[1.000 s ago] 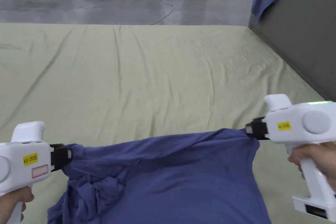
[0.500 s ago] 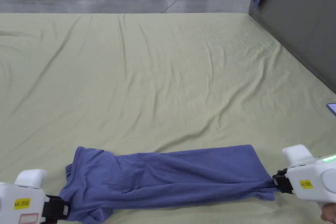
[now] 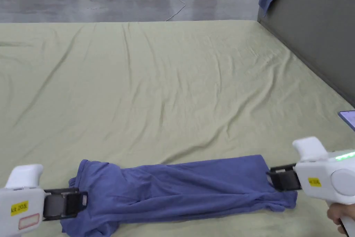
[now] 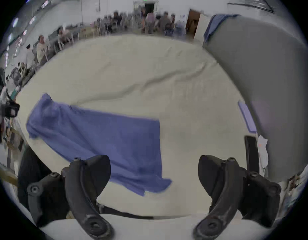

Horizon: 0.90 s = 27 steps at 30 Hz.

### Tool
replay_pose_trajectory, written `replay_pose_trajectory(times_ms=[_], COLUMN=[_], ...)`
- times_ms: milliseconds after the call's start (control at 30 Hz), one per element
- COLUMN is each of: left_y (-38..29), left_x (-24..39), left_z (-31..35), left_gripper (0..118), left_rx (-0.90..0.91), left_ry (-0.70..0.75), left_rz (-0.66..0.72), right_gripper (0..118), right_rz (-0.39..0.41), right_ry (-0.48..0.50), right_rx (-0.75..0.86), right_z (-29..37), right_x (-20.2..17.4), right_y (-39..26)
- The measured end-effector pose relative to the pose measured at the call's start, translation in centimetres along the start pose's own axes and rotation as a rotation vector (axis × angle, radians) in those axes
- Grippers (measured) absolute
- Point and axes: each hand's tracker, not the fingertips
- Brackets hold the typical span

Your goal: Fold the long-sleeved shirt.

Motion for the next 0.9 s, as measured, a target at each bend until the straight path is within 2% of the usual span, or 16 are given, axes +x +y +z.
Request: replay_pose_trajectory(times_ms=[67,100,133,167,200,233,267,367,533,567,633,667,700,767,833,900], left_y=[1.4,1.9,2.2,2.4,2.5,2.7,2.8,2.8,3.2,3.3,3.7,3.8,3.9,3.4,2.5,1.4], left_x=[1.1,1.7,2.4,3.0,3.6,4.2,4.6,5.3,3.8,2.7,-0.3,-1.6,-3.2,-6.2,-7.6,-9.6], left_z=[0.8,1.0,1.2,1.4,1.4,1.2,0.8,0.3,-0.1,-0.2,-1.0,-1.7,-1.7,-2.7,-4.8,-6.8], left_gripper=[117,117,115,105,67,17,0,0,0,9,102,118,117,117,117,117], left_rx=[0.064,0.117,0.177,0.226,0.249,0.274,0.294,0.292,0.285,0.280,0.214,0.153,0.060,0.039,-0.075,-0.186], left_ry=[0.031,0.044,0.056,0.065,0.079,0.110,0.143,0.128,0.078,0.034,-0.094,-0.134,-0.169,-0.213,-0.257,-0.364], left_rz=[-0.012,-0.029,-0.055,-0.091,-0.121,-0.139,-0.160,-0.159,-0.096,-0.047,0.090,0.155,0.204,0.277,0.350,0.470], right_gripper=[102,93,78,55,19,1,0,0,0,0,0,0,0,0,0,0], right_rz=[-0.059,-0.081,-0.095,-0.102,-0.100,-0.095,-0.101,-0.120,-0.128,-0.126,-0.126,-0.127,-0.127,-0.127,-0.125,-0.123], right_ry=[0.023,0.044,0.059,0.062,0.057,0.020,-0.012,-0.054,-0.044,-0.034,-0.010,-0.003,0.005,0.024,0.034,0.044], right_rx=[0.092,0.141,0.181,0.214,0.233,0.246,0.268,0.344,0.345,0.331,0.314,0.307,0.295,0.275,0.261,0.252], right_z=[1.6,2.3,2.9,3.2,3.2,3.2,2.9,2.7,2.5,2.4,2.1,1.8,1.6,1.2,0.8,0.6], right_x=[-0.6,-0.9,-1.4,-1.9,-2.3,-2.8,-3.5,-4.3,-4.7,-4.7,-5.0,-5.1,-5.3,-5.4,-5.5,-5.6], right_y=[1.5,2.1,2.7,3.1,3.5,3.7,3.8,4.1,4.4,4.4,4.1,3.8,3.6,3.4,3.3,3.2])
